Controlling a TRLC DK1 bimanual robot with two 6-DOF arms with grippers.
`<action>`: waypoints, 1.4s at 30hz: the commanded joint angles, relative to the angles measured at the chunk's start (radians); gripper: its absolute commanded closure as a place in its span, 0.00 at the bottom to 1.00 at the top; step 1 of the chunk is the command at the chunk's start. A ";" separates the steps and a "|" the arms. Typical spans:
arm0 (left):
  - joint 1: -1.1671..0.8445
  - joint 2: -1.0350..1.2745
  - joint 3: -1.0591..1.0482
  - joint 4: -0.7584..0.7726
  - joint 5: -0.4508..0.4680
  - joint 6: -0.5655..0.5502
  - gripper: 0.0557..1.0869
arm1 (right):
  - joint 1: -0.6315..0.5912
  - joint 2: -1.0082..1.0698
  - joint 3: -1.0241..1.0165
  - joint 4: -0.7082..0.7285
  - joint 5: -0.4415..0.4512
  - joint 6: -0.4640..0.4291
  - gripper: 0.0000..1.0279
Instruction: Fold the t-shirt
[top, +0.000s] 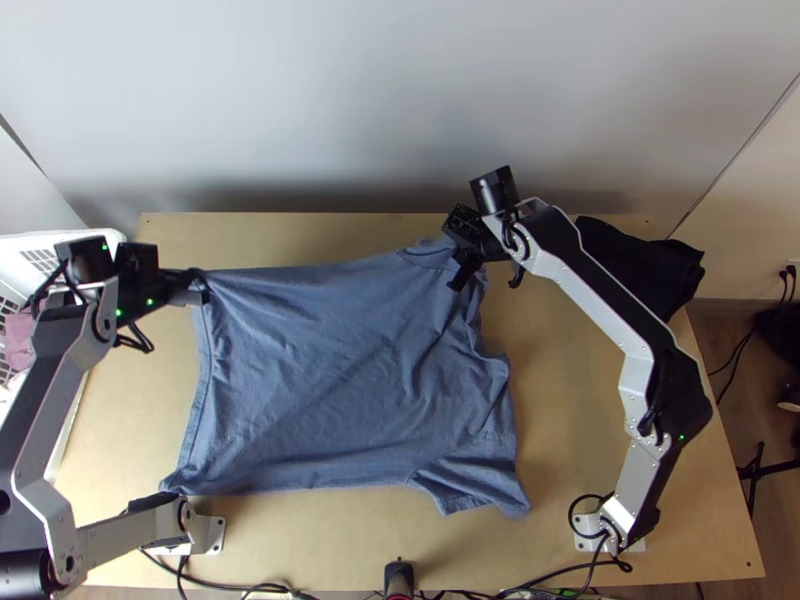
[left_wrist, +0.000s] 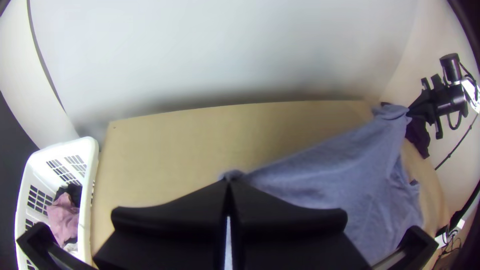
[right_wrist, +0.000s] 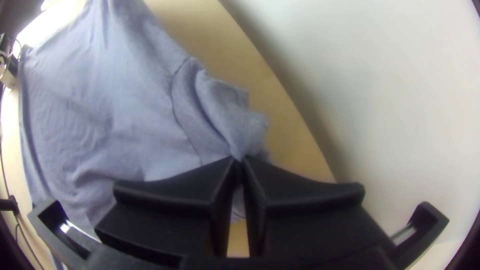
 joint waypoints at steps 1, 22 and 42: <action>-0.019 -0.103 -0.102 0.044 0.001 -0.010 0.96 | -0.003 -0.086 -0.117 0.050 0.001 0.008 0.92; -0.046 -0.347 -0.350 0.070 -0.027 0.015 0.97 | 0.104 -0.298 -0.522 0.205 0.068 -0.018 0.92; -0.048 -0.440 -0.528 0.000 -0.029 0.064 0.97 | 0.158 -0.405 -0.757 0.214 0.067 -0.026 0.92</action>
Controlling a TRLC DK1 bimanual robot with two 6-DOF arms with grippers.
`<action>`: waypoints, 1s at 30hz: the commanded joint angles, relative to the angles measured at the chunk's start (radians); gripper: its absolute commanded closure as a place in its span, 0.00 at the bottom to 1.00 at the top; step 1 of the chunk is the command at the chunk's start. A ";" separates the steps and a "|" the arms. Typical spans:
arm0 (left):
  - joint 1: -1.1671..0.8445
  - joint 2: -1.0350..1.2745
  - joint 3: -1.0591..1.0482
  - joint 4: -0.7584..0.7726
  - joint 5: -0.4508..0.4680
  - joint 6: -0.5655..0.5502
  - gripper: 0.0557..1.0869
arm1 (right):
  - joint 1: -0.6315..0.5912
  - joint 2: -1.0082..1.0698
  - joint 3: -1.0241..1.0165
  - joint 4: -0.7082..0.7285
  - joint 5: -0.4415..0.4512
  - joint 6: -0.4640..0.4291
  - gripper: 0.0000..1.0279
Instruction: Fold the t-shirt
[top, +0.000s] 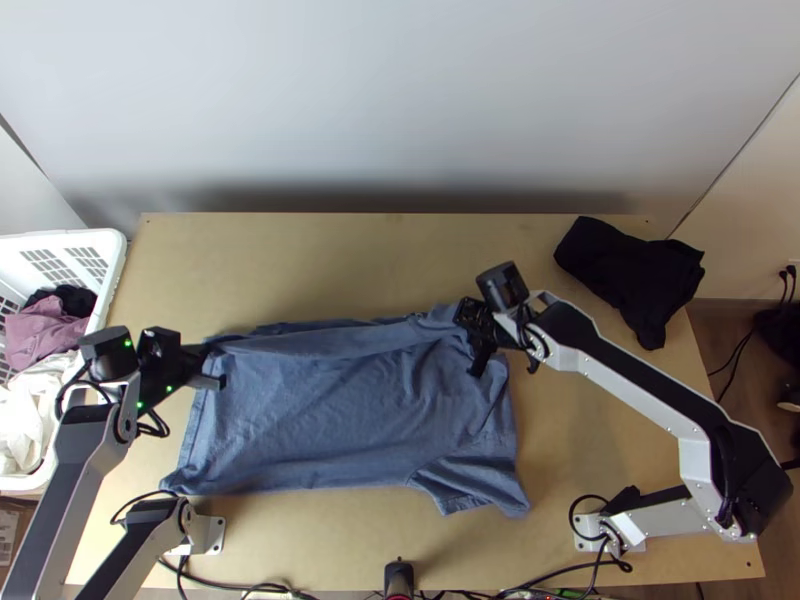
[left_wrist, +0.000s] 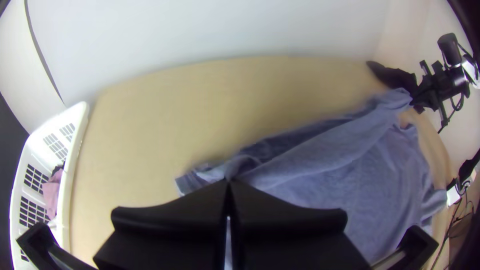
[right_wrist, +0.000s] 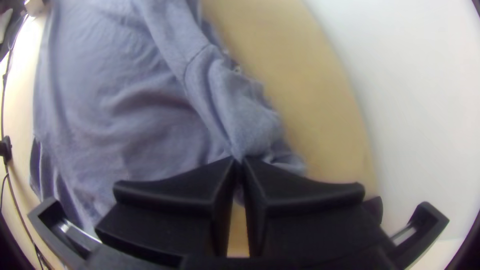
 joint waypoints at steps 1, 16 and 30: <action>0.006 -0.017 -0.059 -0.021 0.002 0.013 0.97 | 0.037 -0.029 -0.088 0.001 -0.001 0.002 0.92; -0.039 -0.151 -0.146 -0.176 0.005 0.012 0.97 | 0.083 -0.056 -0.225 0.004 0.001 0.005 0.92; 0.010 -0.008 -0.206 -0.079 -0.016 0.072 0.97 | 0.089 -0.044 -0.320 0.064 0.007 0.009 0.91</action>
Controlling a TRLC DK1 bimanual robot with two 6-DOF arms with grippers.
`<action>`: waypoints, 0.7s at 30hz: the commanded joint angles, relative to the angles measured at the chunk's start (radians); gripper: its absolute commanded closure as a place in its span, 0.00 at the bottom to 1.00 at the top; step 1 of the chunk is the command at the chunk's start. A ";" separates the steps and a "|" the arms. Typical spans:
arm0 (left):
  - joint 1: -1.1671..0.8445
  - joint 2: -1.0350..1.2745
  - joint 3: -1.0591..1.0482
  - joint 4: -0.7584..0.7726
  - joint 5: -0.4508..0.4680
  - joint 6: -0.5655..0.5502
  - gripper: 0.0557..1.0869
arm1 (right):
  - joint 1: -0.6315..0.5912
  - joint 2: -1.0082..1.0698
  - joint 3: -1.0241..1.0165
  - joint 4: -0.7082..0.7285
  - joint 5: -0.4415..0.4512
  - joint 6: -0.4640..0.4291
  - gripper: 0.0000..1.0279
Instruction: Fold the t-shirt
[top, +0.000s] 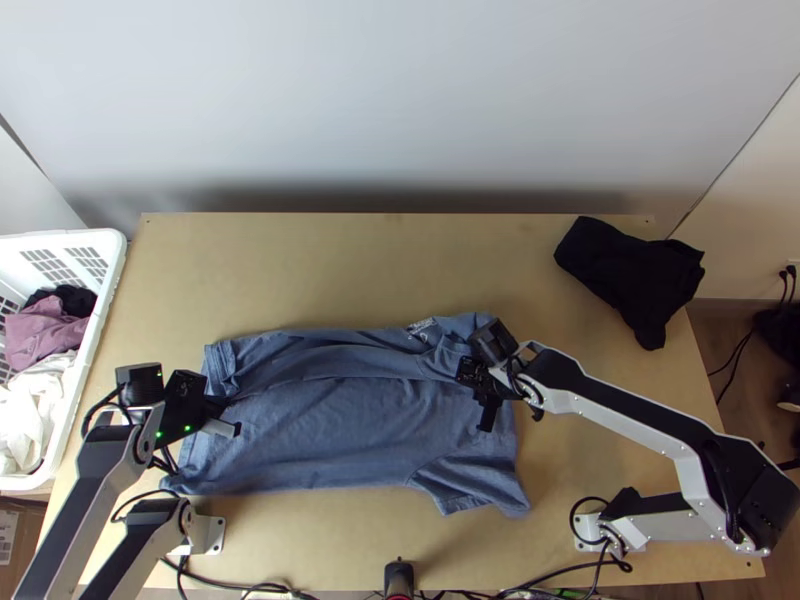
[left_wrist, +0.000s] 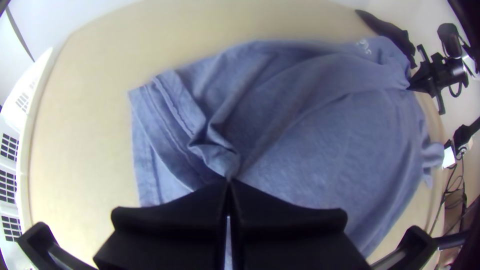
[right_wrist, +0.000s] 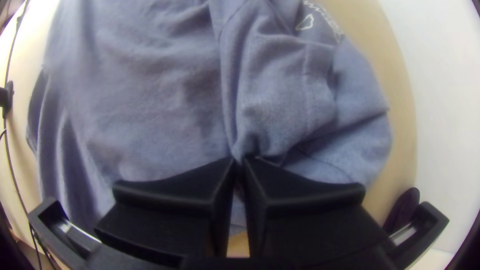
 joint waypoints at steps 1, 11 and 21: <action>0.058 0.033 -0.020 0.079 -0.025 0.016 0.97 | -0.005 0.002 -0.025 0.019 0.003 0.008 0.91; 0.154 0.023 -0.008 0.161 -0.051 0.022 0.97 | -0.022 0.016 0.001 0.019 0.003 0.009 0.91; 0.160 -0.053 0.066 0.061 -0.048 -0.028 0.09 | -0.074 -0.045 0.053 -0.036 0.006 0.015 0.04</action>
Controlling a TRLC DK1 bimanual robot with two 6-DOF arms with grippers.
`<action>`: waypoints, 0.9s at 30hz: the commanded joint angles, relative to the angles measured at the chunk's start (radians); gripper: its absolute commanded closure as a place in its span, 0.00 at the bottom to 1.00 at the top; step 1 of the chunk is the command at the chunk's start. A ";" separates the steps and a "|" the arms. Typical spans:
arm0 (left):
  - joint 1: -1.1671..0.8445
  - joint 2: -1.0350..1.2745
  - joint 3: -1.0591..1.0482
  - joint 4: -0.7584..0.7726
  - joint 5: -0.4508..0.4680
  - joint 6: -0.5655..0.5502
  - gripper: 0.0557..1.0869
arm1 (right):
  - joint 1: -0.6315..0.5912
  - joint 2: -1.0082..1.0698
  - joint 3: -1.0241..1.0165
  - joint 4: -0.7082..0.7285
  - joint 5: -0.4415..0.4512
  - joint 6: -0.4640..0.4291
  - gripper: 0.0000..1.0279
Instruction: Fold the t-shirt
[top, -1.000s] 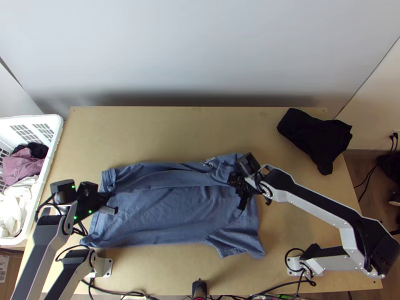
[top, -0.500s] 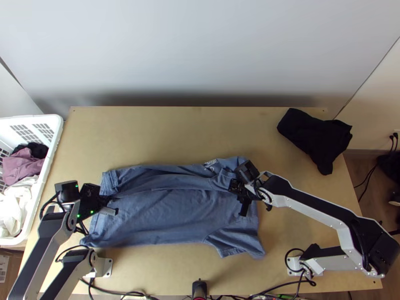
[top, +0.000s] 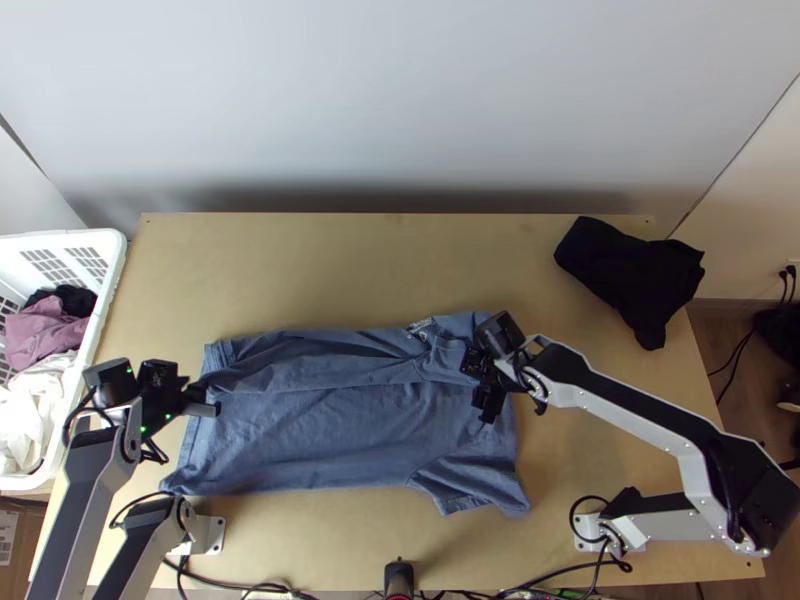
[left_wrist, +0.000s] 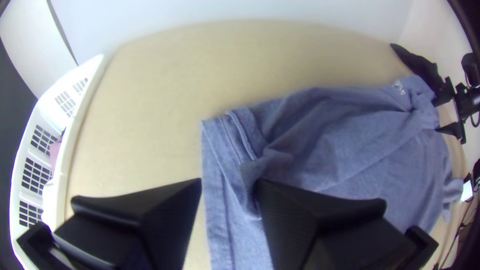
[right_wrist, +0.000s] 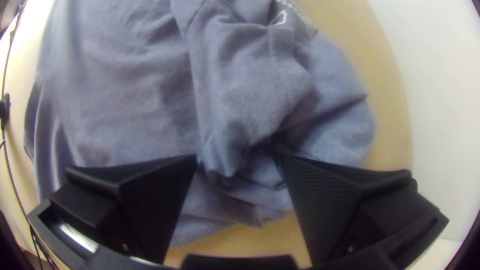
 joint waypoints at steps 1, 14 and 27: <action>0.003 -0.026 0.078 -0.088 0.004 -0.047 0.07 | -0.039 -0.049 0.047 -0.058 0.001 0.004 0.04; -0.116 0.074 0.282 -0.484 0.114 -0.047 0.07 | -0.088 -0.149 0.210 -0.327 -0.009 0.044 0.04; 0.025 0.143 0.354 -0.817 -0.082 0.118 0.06 | -0.145 -0.249 0.179 -0.396 -0.017 0.058 0.04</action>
